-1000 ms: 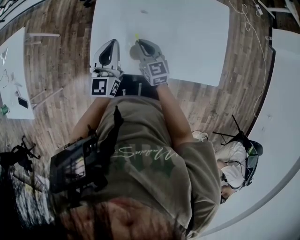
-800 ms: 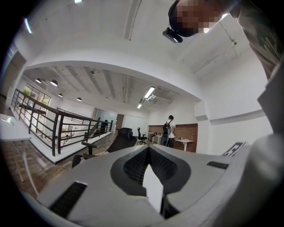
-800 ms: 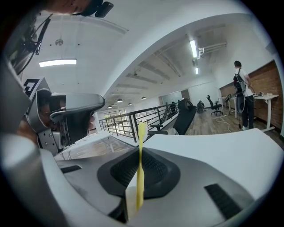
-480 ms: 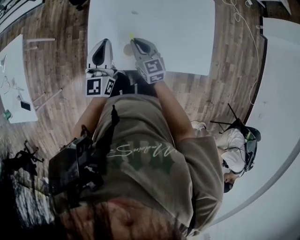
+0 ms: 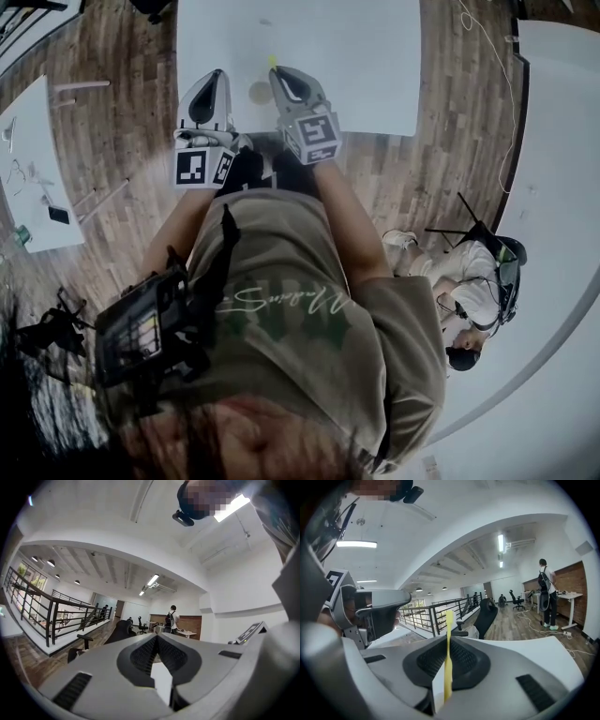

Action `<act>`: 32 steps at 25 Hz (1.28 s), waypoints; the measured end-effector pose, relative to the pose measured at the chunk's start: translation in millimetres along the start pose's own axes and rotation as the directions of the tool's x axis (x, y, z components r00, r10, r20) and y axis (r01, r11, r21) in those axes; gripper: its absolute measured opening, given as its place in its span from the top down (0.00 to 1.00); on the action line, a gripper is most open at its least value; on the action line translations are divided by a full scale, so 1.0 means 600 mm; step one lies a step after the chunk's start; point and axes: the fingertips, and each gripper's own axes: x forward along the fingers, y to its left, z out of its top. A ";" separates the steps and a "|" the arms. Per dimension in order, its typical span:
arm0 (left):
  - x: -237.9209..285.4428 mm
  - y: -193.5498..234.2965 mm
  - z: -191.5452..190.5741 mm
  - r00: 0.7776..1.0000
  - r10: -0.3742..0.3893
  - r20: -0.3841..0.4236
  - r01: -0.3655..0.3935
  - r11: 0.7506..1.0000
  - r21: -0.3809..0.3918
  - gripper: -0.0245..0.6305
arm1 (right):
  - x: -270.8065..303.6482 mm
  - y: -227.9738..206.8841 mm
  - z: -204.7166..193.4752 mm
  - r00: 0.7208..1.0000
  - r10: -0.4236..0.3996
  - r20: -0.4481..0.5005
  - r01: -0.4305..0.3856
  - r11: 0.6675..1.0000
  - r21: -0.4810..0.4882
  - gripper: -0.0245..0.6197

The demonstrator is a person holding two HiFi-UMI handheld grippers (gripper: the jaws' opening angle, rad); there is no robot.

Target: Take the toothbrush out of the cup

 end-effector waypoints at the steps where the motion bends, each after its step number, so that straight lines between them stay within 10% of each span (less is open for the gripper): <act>1: -0.005 -0.002 -0.001 1.000 -0.008 -0.001 0.008 1.000 -0.003 0.98 | -0.005 -0.002 -0.005 1.000 -0.017 -0.002 0.017 1.000 0.013 0.94; 13: -0.002 -0.096 0.004 1.000 -0.007 0.026 0.006 0.999 0.051 0.98 | -0.096 -0.052 0.006 0.997 -0.043 0.068 0.038 0.996 0.077 0.94; 23: 0.033 -0.272 -0.026 0.985 0.161 0.060 -0.163 0.987 0.018 0.98 | -0.225 -0.189 -0.007 0.994 0.097 0.054 -0.099 0.995 0.024 0.94; 32: 0.090 -0.409 -0.040 0.990 0.126 0.069 -0.132 0.988 0.084 0.98 | -0.321 -0.319 -0.001 0.996 0.060 0.067 -0.061 0.998 0.020 0.94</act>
